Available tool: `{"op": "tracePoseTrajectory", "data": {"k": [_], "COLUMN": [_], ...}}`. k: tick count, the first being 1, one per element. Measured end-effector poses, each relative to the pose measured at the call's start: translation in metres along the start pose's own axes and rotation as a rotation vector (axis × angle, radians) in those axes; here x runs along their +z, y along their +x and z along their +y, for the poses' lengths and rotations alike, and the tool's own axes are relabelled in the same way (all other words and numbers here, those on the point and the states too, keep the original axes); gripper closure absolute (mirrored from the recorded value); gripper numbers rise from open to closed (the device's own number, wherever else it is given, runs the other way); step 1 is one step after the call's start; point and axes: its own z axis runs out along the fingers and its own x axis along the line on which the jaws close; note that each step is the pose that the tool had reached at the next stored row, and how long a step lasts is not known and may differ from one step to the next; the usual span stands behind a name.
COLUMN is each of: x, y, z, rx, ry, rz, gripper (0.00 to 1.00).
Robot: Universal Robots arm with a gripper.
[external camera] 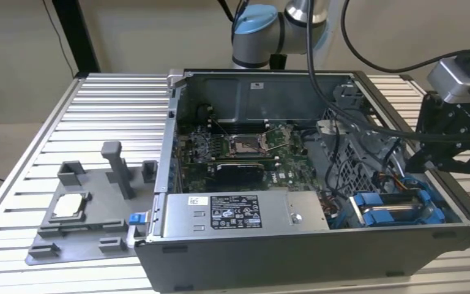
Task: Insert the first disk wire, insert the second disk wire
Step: 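Insert the second disk wire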
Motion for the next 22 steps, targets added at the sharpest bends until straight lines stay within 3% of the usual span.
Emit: {"op": "tracePoseTrajectory", "data": {"k": [3,6,8,10,11,13,16,17,18,22], "x": [-0.0009,-0.0014,-0.0018,-0.0020,-0.0019,-0.0018,-0.0016,-0.0015,-0.0014,-0.0010], "y": [0.0026,0.0050,0.0068,0.0080,0.0083,0.0088,0.0089,0.0089,0.0089,0.0090], "z": [0.0058,0.0128,0.0166,0.0198,0.0216,0.0259,0.0305,0.0314,0.0325,0.0363], "rx": [-0.002,-0.005,-0.007,-0.009,-0.009,-0.010,-0.010,-0.010,-0.010,-0.008], "ry": [0.0135,0.0324,0.0478,0.0624,0.0687,0.0749,0.0771,0.0771,0.0770,0.0750], "rz": [0.0000,0.0009,0.0079,0.0231,0.0335,0.0615,0.1132,0.1275,0.1369,0.1398], "gripper": [1.00,1.00,1.00,1.00,1.00,1.00,1.00,1.00,1.00,1.00]}}
